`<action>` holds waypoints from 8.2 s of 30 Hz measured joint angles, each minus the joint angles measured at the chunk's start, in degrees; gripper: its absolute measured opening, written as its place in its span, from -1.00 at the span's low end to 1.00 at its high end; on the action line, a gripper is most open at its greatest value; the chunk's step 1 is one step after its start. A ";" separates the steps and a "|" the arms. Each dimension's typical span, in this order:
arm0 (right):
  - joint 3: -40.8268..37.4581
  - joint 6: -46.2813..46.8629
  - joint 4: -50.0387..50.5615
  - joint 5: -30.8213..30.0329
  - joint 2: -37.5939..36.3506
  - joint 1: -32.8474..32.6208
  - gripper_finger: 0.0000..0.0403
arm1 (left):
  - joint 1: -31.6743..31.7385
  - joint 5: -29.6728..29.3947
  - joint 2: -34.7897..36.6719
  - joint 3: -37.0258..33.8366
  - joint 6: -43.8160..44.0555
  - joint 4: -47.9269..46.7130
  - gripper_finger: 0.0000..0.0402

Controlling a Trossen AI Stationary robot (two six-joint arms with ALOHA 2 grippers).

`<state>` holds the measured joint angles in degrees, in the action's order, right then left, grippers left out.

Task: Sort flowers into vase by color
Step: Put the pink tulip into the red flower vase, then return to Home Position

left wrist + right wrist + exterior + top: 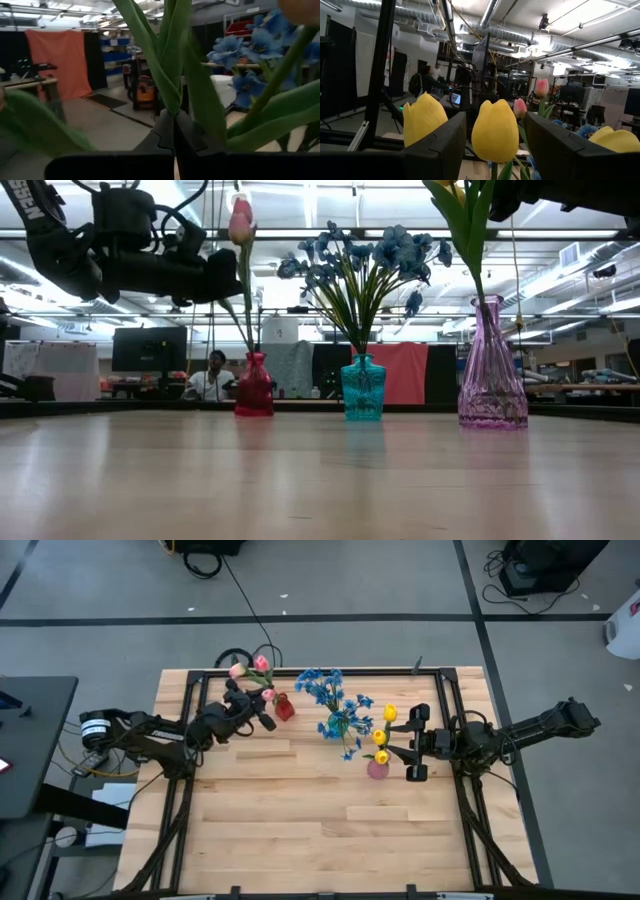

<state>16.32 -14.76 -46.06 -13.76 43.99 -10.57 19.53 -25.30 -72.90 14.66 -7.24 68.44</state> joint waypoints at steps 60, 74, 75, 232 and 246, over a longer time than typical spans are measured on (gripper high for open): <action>-0.02 -0.02 0.42 -0.02 -0.02 0.00 0.05 | 10.10 18.29 0.03 6.80 8.67 -27.69 -0.29; -0.02 -0.26 0.22 -0.02 0.00 0.00 0.05 | 9.94 18.23 0.05 7.30 9.99 -24.59 -0.27; -0.02 -0.26 0.03 -0.02 -0.01 0.00 0.05 | 9.94 18.09 -0.45 7.54 10.07 -24.76 -0.27; -15.98 17.62 22.57 0.39 -42.14 0.04 0.05 | -15.52 37.97 72.05 -14.12 13.50 -65.64 -0.72; -15.98 17.62 22.58 0.39 -42.12 0.04 0.05 | -15.52 37.77 72.02 -14.12 13.53 -62.08 -0.72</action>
<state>0.34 2.85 -23.49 -13.37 1.87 -10.52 4.01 12.47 -0.89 0.54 6.28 6.36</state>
